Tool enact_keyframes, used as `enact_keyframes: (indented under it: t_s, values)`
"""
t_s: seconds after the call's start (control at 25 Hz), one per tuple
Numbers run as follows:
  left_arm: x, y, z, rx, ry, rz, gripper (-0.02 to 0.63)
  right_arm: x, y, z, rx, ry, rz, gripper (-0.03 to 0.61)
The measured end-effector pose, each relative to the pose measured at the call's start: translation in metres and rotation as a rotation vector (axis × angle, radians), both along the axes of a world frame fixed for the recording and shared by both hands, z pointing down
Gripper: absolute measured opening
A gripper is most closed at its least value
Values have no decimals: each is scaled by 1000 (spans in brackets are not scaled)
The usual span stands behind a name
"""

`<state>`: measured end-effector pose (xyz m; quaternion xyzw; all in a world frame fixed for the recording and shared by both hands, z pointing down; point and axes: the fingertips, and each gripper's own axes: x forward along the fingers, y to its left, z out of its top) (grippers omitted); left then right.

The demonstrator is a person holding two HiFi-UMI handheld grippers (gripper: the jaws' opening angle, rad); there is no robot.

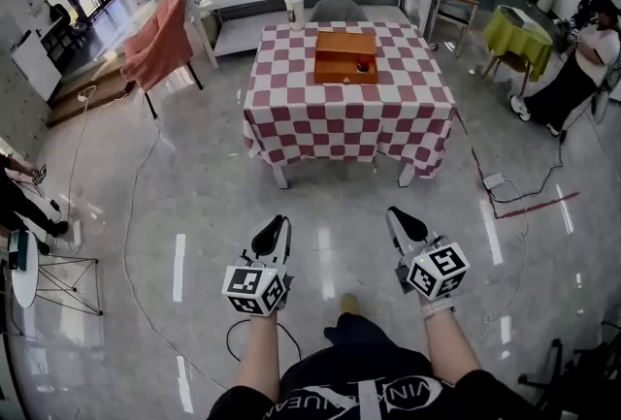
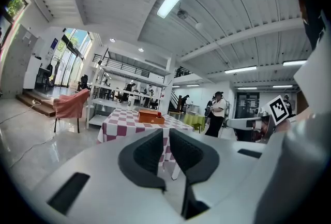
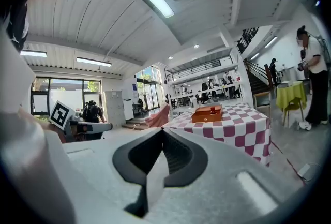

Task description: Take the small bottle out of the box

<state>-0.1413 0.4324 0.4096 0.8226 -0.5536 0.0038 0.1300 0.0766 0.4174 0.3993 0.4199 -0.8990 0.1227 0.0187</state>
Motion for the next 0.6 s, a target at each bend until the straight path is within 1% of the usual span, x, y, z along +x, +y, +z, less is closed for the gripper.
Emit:
enact_keyframes:
  t_s: [0.24, 0.4, 0.6]
  values:
    - [6, -35, 2, -7, -4, -3, 39, 3, -38, 3, -10, 1, -13, 6]
    - [9, -62, 6, -13, -26, -13, 40, 8, -65, 9, -13, 8, -19, 6]
    - [19, -96, 4, -5, -17, -16, 40, 21, -99, 6, -2, 9, -16, 6]
